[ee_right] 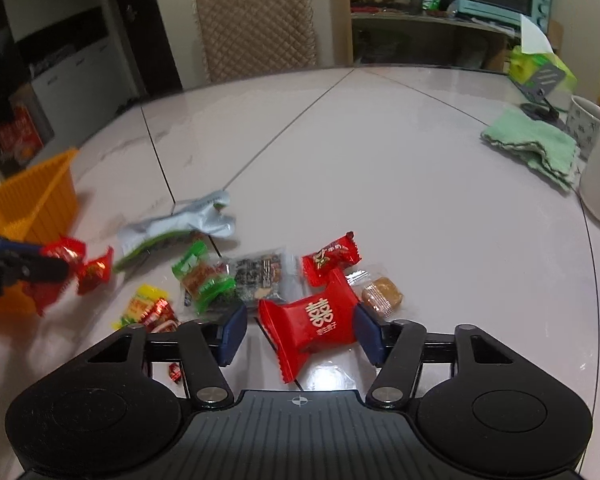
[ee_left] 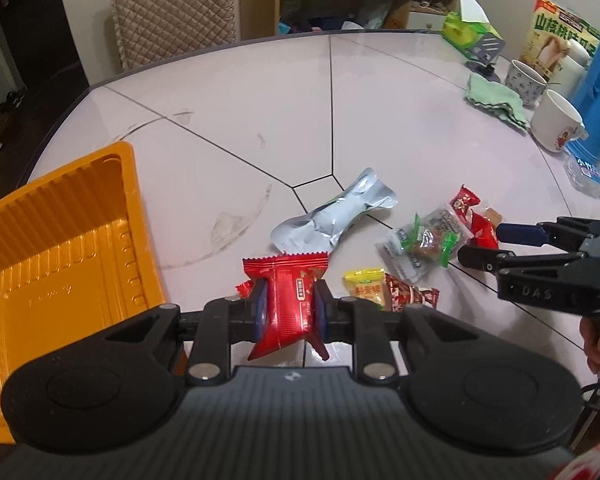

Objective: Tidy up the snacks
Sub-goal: 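Grasp a red candy packet with the left tool while the right tool grasps another red packet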

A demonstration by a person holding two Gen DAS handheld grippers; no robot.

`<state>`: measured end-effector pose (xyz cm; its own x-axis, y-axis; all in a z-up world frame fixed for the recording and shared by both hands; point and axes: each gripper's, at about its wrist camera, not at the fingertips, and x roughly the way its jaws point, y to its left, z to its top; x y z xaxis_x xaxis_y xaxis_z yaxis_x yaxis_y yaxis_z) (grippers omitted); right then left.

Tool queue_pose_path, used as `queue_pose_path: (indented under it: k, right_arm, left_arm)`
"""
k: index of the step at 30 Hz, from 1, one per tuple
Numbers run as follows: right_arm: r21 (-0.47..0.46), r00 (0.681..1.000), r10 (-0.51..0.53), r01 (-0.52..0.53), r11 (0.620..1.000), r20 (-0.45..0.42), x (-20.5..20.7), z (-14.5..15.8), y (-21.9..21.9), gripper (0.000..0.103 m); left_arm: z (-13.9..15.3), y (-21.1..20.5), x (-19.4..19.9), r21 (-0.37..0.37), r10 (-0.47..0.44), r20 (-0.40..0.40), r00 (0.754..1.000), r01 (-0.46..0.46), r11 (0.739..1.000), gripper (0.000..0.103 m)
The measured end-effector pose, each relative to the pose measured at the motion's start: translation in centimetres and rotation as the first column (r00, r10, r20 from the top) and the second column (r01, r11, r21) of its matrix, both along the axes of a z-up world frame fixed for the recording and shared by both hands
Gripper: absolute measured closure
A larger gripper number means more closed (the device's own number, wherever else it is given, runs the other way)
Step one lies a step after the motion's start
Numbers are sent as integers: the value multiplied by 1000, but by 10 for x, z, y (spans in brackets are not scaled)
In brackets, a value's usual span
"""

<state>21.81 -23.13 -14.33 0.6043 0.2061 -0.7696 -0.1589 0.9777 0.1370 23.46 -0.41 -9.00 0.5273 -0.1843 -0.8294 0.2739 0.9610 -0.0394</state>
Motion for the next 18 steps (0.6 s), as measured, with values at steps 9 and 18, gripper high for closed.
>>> queue_pose_path:
  k: [9, 18]
  right_arm:
    - [-102, 998, 51, -47, 994, 31, -3, -5, 8, 59]
    - [-98, 997, 46, -41, 994, 58, -13, 4, 5, 75]
  left_arm:
    - [0, 8, -5, 1, 29, -10, 1000, -29, 1000, 82]
    - [5, 11, -16, -1, 41, 1, 999, -41, 999, 82]
